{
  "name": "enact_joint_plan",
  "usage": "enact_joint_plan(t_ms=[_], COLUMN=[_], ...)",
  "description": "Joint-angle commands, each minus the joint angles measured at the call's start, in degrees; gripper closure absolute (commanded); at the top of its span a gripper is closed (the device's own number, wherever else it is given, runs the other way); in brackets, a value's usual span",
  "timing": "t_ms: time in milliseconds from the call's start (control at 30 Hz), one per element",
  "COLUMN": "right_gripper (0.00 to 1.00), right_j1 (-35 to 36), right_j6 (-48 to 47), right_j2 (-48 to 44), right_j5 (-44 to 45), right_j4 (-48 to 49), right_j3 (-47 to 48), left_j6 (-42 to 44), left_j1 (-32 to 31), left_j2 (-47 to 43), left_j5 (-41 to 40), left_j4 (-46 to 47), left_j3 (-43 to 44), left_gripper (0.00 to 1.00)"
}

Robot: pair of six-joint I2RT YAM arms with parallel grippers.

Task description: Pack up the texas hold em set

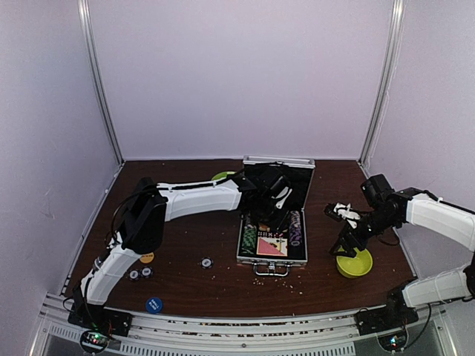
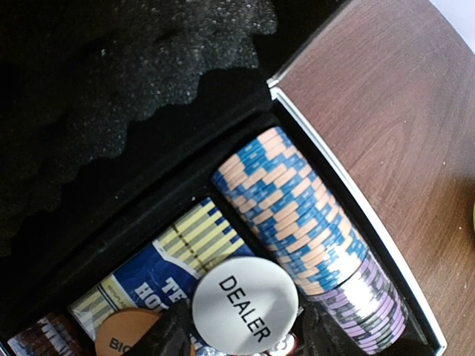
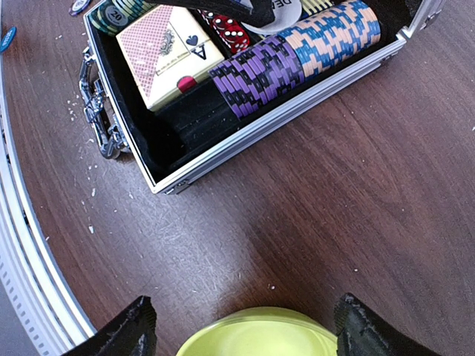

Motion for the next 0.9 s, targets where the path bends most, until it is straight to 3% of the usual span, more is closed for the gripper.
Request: enact_joint_plan(t_ms=[0,300,533,600,733,867], right_gripper=[0.17,0.17,0.17,0.17,0.17,0.16], right_j1=[-0.37,-0.30,-0.30,-0.33,-0.30,-0.35], right_j6=[0.05,-0.02,-0.18,-0.15,-0.18,-0.11], right_j2=[0.51,0.47,0.67,0.68,0.73,0.83], right_j5=[-0.06,-0.28,-0.23,-0.32,-0.33,-0.32], right_j4=[-0.44,-0.65,-1.00,-0.99,-1.02,-1.09], right_j3=[1.56,1.71,1.90,1.95,1.92,1.86], left_j6=[0.29,0.78,0.47,0.51,0.64,0.14], left_j1=[0.42,0.13,-0.46,-0.60,-0.76,-0.86], left_j2=[1.17,-4.85,-10.61,-10.77,-9.31,-7.45], left_j5=[-1.49,-0.91,0.62,1.86,4.87,6.94], left_j4=[1.67,5.47,8.97,9.32,9.99,10.45], left_j3=[1.88,-3.38,-11.86,-12.81,-12.94,-12.10], left_gripper=[0.45,0.47,0.58,0.66,0.99,1.00])
